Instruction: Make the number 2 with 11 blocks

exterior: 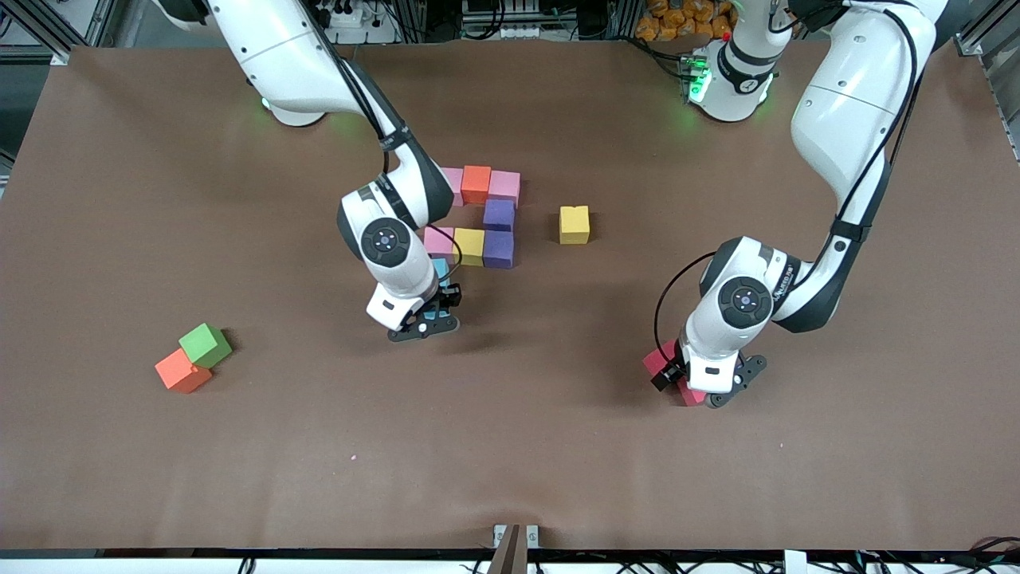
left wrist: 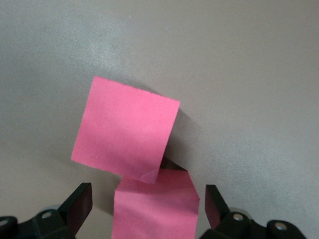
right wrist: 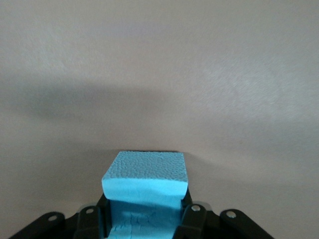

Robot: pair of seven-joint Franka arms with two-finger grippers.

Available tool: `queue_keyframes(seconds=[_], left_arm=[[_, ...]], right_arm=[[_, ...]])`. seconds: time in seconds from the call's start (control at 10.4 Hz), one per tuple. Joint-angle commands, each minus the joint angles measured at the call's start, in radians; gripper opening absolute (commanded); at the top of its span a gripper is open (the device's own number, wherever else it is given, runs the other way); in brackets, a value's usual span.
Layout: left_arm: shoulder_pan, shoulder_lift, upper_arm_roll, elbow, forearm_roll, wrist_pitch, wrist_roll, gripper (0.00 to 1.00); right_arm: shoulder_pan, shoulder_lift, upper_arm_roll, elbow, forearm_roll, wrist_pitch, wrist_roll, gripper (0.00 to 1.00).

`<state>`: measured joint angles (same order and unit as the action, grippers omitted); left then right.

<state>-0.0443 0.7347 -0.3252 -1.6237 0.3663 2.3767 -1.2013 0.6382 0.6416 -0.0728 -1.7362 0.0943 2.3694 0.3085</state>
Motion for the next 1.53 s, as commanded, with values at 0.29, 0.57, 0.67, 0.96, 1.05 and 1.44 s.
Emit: queue_keyframes(seconds=[0.29,0.57,0.67,0.96,1.05,1.44], left_arm=[[-0.002,-0.003,-0.002,-0.004,0.020,-0.007,0.009,1.00],[-0.002,-0.001,-0.002,-0.004,0.019,-0.004,0.073,1.00],[0.000,-0.001,-0.002,-0.004,0.016,-0.004,0.110,1.00],[-0.003,0.020,-0.002,-0.004,0.013,-0.004,0.115,1.00],[-0.014,0.025,-0.003,-0.004,0.013,-0.004,0.115,1.00],[-0.031,0.032,-0.003,-0.004,0.013,-0.004,0.114,1.00]], right_arm=[[-0.002,0.007,0.028,0.021,-0.010,-0.022,0.066,0.19],[-0.009,0.006,0.028,0.020,-0.016,-0.061,0.063,0.20],[-0.006,0.006,0.027,0.020,-0.016,-0.061,0.063,0.20],[-0.012,0.009,0.027,0.023,-0.021,-0.059,0.060,0.20],[-0.012,0.010,0.025,0.021,-0.025,-0.059,0.058,0.20],[-0.017,0.009,0.025,0.021,-0.042,-0.061,0.055,0.20]])
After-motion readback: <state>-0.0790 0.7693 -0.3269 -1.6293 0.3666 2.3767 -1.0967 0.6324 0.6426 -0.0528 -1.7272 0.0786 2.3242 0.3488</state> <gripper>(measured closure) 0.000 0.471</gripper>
